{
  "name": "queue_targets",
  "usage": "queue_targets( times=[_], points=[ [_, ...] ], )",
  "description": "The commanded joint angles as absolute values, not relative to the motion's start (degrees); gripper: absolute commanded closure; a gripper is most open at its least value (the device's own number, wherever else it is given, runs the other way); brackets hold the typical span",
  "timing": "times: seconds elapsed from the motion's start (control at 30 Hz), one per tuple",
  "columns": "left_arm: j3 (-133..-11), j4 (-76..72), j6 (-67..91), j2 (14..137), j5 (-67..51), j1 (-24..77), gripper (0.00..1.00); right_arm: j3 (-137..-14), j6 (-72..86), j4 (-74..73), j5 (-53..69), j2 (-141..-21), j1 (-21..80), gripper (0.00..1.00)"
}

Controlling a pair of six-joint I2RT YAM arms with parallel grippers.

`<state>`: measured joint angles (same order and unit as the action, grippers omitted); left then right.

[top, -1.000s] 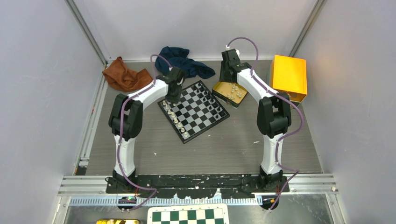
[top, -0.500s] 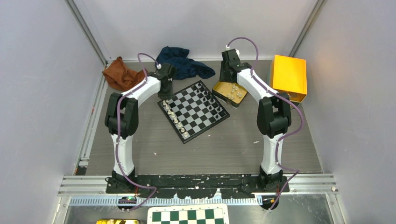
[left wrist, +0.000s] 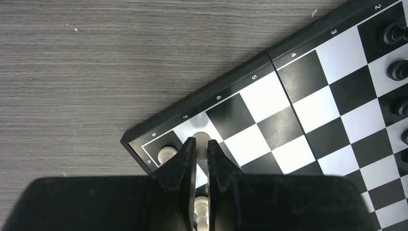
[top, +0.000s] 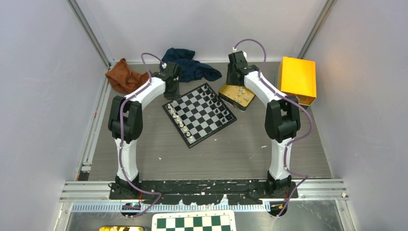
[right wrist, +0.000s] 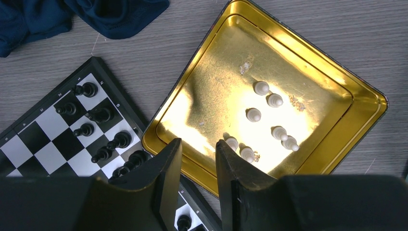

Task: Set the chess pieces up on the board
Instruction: Move the chess piece to the chessboard.

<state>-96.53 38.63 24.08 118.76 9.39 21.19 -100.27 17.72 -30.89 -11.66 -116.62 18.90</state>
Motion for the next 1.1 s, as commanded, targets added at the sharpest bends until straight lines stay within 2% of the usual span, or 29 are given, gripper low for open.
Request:
queue_targets(
  times=[0.0, 1.07],
  points=[
    [-97.6, 38.1, 24.9, 118.0, 8.9, 20.8, 1.00, -100.2, 18.0, -29.2, -11.7, -111.9, 18.6, 0.62],
    [-96.0, 40.5, 26.9, 119.1, 9.8, 20.7, 1.00, -99.7, 17.9, -29.1, -11.7, -111.1, 18.6, 0.62]
  ],
)
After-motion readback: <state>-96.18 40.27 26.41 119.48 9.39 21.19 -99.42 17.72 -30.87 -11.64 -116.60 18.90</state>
